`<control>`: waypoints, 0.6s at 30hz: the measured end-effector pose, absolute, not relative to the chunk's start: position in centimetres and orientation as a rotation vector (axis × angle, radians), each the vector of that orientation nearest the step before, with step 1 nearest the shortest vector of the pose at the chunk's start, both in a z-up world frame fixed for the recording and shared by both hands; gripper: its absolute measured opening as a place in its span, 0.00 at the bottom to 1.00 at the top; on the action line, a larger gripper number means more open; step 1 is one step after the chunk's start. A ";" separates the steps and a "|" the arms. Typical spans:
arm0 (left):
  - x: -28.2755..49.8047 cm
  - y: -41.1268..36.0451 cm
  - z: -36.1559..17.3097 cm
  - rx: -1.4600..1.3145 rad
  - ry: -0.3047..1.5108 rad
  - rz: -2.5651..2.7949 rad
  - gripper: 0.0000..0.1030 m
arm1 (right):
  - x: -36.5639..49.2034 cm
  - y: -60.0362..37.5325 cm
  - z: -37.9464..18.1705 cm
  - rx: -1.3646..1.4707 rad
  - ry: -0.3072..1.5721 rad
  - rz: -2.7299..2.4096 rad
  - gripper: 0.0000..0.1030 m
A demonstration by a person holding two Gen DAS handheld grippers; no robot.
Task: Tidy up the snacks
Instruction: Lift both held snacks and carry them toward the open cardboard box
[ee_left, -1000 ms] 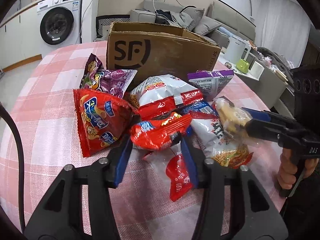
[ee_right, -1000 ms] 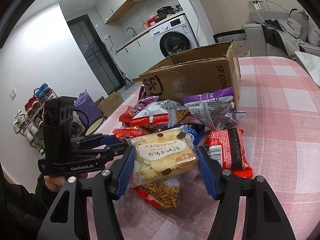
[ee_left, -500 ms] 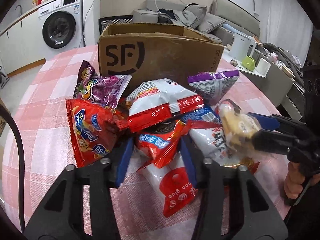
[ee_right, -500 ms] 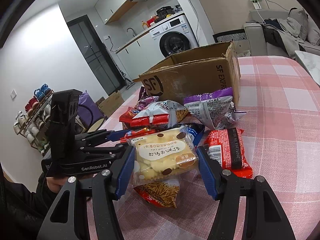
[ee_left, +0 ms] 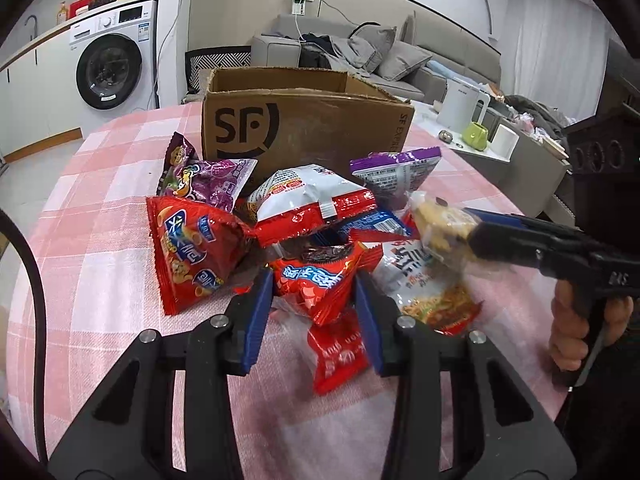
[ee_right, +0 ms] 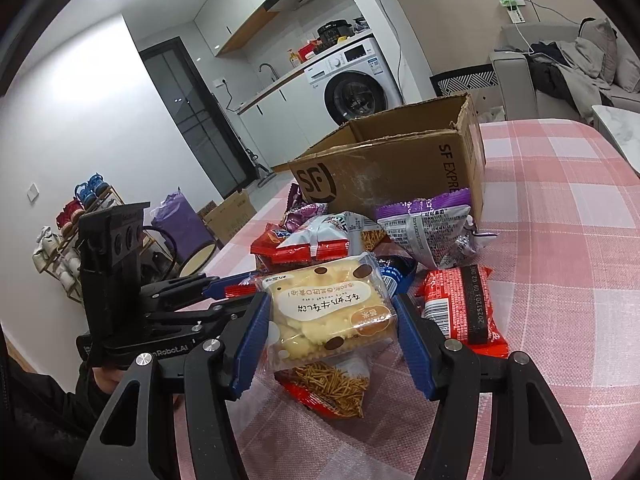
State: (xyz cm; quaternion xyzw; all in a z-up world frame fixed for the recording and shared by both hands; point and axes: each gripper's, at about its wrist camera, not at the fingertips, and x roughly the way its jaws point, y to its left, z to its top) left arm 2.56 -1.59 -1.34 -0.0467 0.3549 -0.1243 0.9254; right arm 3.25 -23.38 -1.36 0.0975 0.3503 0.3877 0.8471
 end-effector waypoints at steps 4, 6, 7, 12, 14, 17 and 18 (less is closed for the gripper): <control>0.8 -1.1 -0.3 -0.111 0.696 -0.259 0.36 | 3.1 -23.5 -0.9 0.216 0.725 0.822 0.61; 0.0 -0.8 0.2 -0.122 0.682 -0.260 0.36 | 3.0 -23.6 -0.6 0.223 0.715 0.821 0.61; -0.3 -0.8 0.5 -0.124 0.675 -0.258 0.36 | 2.9 -23.7 -0.5 0.227 0.711 0.823 0.61; -1.2 -0.2 2.5 -0.132 0.632 -0.254 0.36 | 2.8 -23.8 0.6 0.236 0.679 0.819 0.61; -1.3 -0.3 3.2 -0.133 0.622 -0.259 0.22 | 2.7 -23.9 1.1 0.240 0.663 0.816 0.61; -1.3 -0.3 4.4 -0.128 0.609 -0.265 0.11 | 2.6 -24.0 1.8 0.244 0.642 0.805 0.61; -1.0 -0.4 4.5 -0.123 0.610 -0.264 0.11 | 2.7 -24.0 2.0 0.244 0.639 0.803 0.61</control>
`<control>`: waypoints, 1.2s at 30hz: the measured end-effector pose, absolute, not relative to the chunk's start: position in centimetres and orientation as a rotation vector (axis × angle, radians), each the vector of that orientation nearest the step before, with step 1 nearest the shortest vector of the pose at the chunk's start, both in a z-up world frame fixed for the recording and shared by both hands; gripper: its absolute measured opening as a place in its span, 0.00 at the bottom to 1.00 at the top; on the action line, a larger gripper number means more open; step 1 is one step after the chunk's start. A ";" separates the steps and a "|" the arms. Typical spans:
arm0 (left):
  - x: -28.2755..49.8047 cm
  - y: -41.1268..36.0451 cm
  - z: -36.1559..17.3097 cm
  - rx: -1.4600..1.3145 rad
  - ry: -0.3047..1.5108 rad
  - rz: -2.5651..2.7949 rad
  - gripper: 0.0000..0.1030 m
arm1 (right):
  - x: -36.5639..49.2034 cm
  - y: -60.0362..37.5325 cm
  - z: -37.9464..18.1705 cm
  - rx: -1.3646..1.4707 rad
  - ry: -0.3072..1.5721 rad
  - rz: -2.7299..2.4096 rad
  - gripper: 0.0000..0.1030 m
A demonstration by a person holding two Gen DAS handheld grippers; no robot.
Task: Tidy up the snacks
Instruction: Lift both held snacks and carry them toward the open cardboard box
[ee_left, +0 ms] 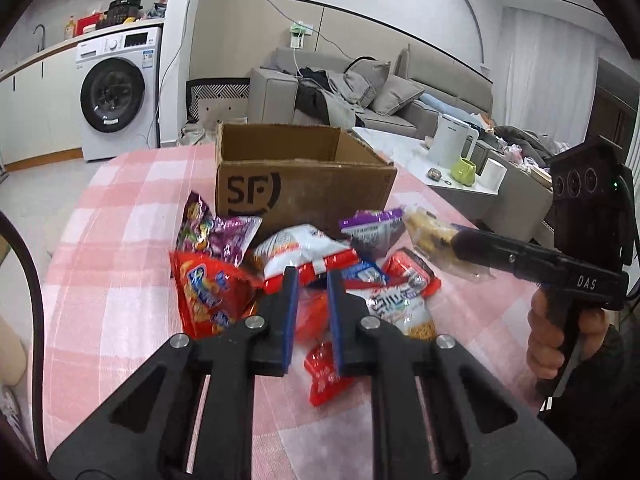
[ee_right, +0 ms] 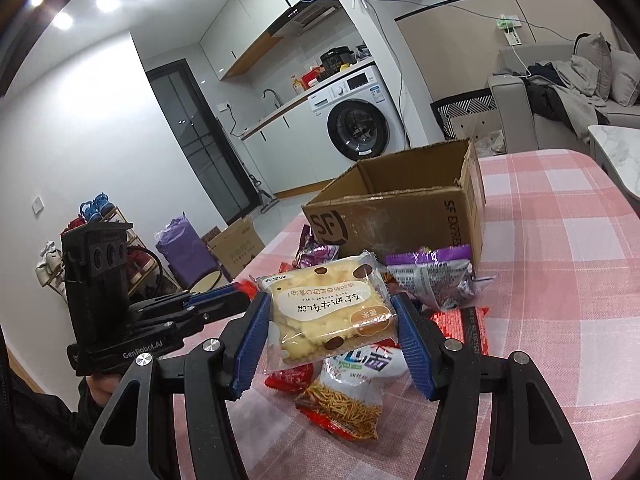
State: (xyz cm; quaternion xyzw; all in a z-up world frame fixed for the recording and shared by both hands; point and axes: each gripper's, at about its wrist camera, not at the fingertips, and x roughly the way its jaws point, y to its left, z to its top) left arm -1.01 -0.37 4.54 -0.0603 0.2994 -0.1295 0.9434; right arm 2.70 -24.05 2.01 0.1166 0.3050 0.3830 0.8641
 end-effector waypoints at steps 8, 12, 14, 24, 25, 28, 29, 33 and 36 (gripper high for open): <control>0.0 -0.9 2.1 -0.113 0.720 -0.263 0.16 | 3.3 -24.4 1.3 0.252 0.666 0.786 0.61; 0.8 -1.2 0.2 -0.092 0.773 -0.236 0.36 | 3.3 -24.4 1.1 0.251 0.668 0.786 0.61; 1.3 -1.4 -0.4 -0.081 0.783 -0.208 0.55 | 3.3 -24.4 1.1 0.251 0.670 0.784 0.61; 4.9 -1.0 -3.2 -0.105 0.863 -0.169 0.65 | 3.5 -24.4 0.6 0.248 0.685 0.784 0.61; 5.1 -1.0 -3.3 -0.113 0.861 -0.174 0.61 | 3.5 -24.4 0.6 0.247 0.687 0.783 0.61; 5.5 -0.8 -3.4 -0.134 0.850 -0.204 0.43 | 3.4 -24.5 0.5 0.253 0.691 0.780 0.61; 5.5 -0.8 -3.4 -0.129 0.845 -0.207 0.42 | 3.4 -24.5 0.5 0.254 0.691 0.780 0.61; 5.4 -1.0 -3.2 -0.114 0.825 -0.220 0.42 | 3.3 -24.5 0.4 0.253 0.693 0.778 0.61; 4.5 -1.2 -2.6 -0.113 0.804 -0.226 0.42 | 3.3 -24.5 0.5 0.255 0.693 0.778 0.61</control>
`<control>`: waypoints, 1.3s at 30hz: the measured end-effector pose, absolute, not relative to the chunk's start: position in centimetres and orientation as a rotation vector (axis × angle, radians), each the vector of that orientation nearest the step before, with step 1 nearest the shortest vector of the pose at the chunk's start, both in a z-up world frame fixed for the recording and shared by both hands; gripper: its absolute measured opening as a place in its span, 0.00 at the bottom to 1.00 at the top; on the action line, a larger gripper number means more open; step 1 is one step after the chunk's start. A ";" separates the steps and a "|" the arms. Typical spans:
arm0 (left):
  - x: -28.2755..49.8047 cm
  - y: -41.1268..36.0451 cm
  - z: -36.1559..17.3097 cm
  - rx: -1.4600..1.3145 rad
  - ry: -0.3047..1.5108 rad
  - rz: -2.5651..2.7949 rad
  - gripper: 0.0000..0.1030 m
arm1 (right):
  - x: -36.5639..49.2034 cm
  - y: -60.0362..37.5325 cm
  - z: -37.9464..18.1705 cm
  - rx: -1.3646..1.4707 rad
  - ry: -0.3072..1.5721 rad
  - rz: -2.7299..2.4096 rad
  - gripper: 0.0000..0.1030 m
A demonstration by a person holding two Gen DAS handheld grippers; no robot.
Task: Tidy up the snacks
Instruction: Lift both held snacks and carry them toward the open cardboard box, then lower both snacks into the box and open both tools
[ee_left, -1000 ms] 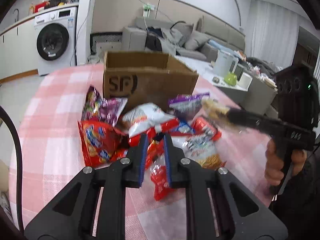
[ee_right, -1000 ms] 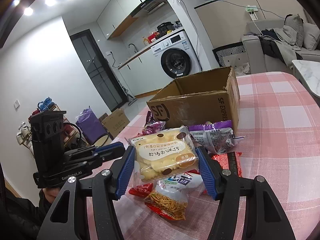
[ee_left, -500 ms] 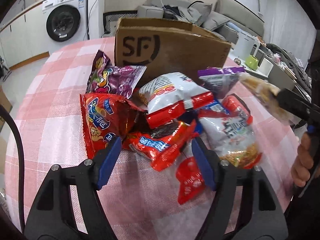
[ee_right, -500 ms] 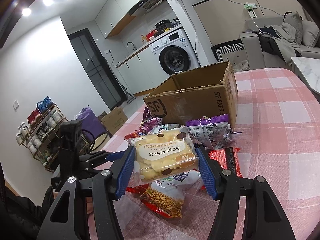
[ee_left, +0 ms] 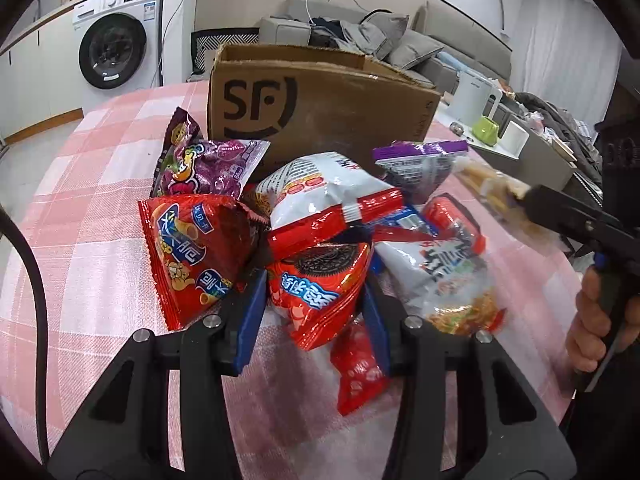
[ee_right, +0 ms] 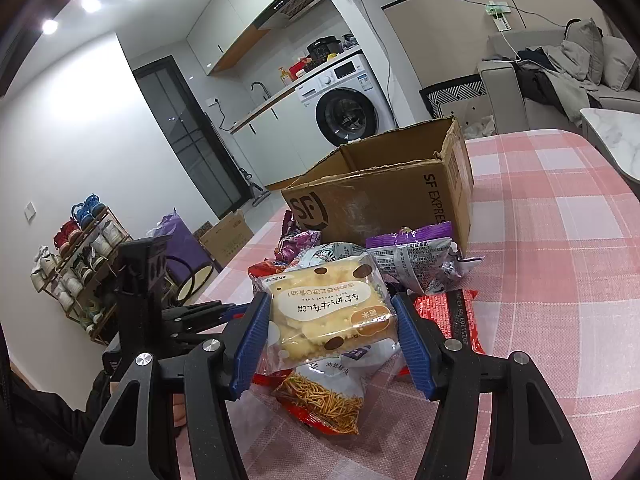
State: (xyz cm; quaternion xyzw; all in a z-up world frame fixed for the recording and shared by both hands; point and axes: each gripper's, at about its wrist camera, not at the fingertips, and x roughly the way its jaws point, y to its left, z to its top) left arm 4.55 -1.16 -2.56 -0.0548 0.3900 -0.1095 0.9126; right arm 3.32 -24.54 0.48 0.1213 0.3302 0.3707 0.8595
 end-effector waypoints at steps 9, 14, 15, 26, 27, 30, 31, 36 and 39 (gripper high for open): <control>2.3 -0.5 0.9 -0.129 0.719 -0.225 0.42 | 3.2 -24.5 1.3 0.252 0.667 0.772 0.61; 2.1 -0.4 3.1 -0.139 0.674 -0.236 0.42 | 3.7 -24.6 2.1 0.254 0.651 0.754 0.61; 2.1 -0.4 3.6 -0.138 0.664 -0.237 0.42 | 3.8 -24.6 2.2 0.254 0.647 0.752 0.61; 3.5 -1.0 7.7 -0.122 0.589 -0.237 0.42 | 5.9 -24.6 4.6 0.256 0.604 0.696 0.61; 3.8 -1.0 8.0 -0.121 0.582 -0.232 0.42 | 6.1 -24.5 4.7 0.256 0.601 0.692 0.61; 4.6 -0.9 8.7 -0.117 0.570 -0.222 0.42 | 6.9 -24.3 5.3 0.264 0.596 0.673 0.61; 4.9 -0.8 8.9 -0.117 0.567 -0.218 0.42 | 7.3 -24.2 5.5 0.266 0.594 0.667 0.61; 7.3 -0.7 9.6 -0.110 0.557 -0.193 0.42 | 8.9 -23.8 6.3 0.286 0.587 0.649 0.61; 8.8 -0.7 9.7 -0.101 0.556 -0.175 0.42 | 10.1 -23.3 6.4 0.287 0.592 0.637 0.61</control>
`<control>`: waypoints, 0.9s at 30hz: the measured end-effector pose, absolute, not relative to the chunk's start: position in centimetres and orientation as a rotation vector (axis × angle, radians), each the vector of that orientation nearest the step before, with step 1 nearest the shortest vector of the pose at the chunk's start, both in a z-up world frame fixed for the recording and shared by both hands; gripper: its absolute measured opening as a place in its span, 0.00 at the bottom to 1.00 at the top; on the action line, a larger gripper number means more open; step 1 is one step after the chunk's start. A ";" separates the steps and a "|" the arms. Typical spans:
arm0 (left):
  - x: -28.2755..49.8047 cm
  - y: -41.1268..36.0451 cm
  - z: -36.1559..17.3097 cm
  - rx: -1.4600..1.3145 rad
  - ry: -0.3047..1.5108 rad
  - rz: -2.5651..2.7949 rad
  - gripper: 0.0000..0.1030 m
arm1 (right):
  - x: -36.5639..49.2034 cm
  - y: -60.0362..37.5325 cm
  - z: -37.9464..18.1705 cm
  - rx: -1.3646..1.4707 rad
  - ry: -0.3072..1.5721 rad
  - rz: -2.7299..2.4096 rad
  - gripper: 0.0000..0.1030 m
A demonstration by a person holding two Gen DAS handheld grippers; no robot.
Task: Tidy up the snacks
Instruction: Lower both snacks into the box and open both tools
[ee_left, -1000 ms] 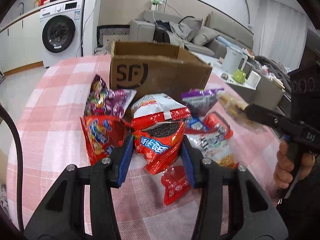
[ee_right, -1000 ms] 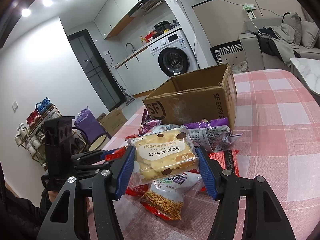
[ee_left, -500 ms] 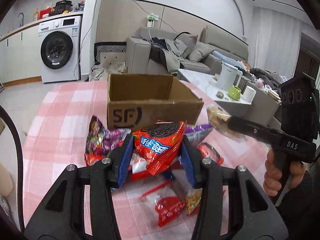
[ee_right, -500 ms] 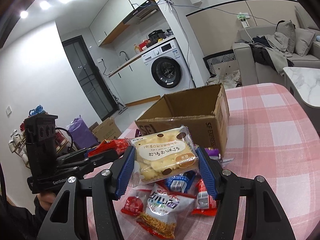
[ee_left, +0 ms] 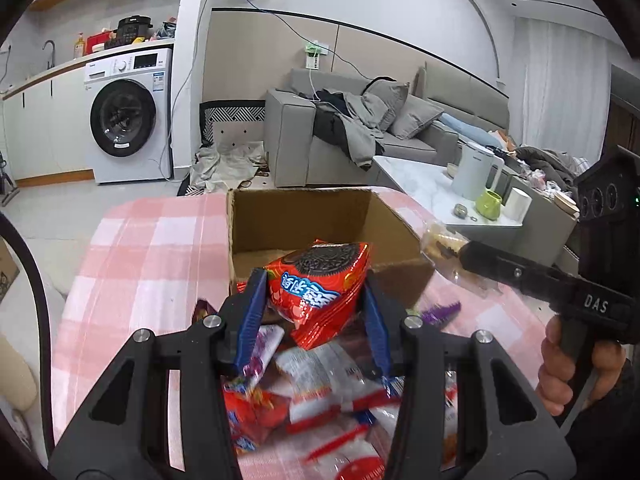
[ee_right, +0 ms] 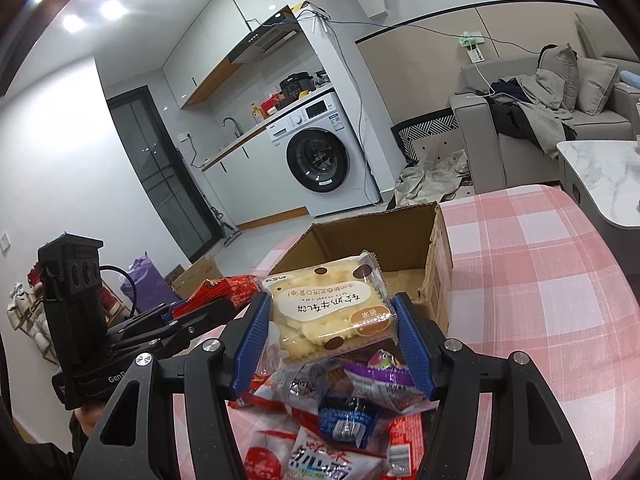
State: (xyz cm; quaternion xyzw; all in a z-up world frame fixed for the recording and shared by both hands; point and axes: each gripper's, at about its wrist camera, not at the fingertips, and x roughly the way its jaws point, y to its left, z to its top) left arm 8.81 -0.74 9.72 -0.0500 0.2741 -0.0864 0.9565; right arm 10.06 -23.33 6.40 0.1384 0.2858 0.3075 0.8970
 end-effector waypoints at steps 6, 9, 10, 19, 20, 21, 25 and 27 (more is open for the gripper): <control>12.0 -0.8 9.4 -0.089 0.570 -0.153 0.42 | 12.3 -22.8 6.1 0.302 0.614 0.620 0.61; 13.4 -0.9 9.3 -0.079 0.576 -0.147 0.42 | 13.3 -22.5 5.9 0.304 0.623 0.608 0.61; 14.1 -0.9 9.1 -0.078 0.581 -0.144 0.42 | 13.6 -22.4 5.9 0.304 0.625 0.605 0.61; 17.6 -0.8 7.1 -0.072 0.630 -0.105 0.42 | 15.9 -21.6 5.2 0.309 0.654 0.588 0.61; 17.9 -0.7 6.9 -0.073 0.637 -0.100 0.42 | 16.2 -21.4 5.1 0.309 0.658 0.585 0.61; 18.3 -0.5 6.6 -0.073 0.641 -0.100 0.42 | 16.4 -21.4 5.0 0.310 0.661 0.583 0.61; 18.9 -0.5 6.0 -0.059 0.655 -0.085 0.42 | 17.2 -20.9 4.6 0.308 0.681 0.577 0.62; 19.1 -0.3 5.9 -0.061 0.664 -0.090 0.43 | 17.3 -20.8 4.5 0.308 0.684 0.571 0.64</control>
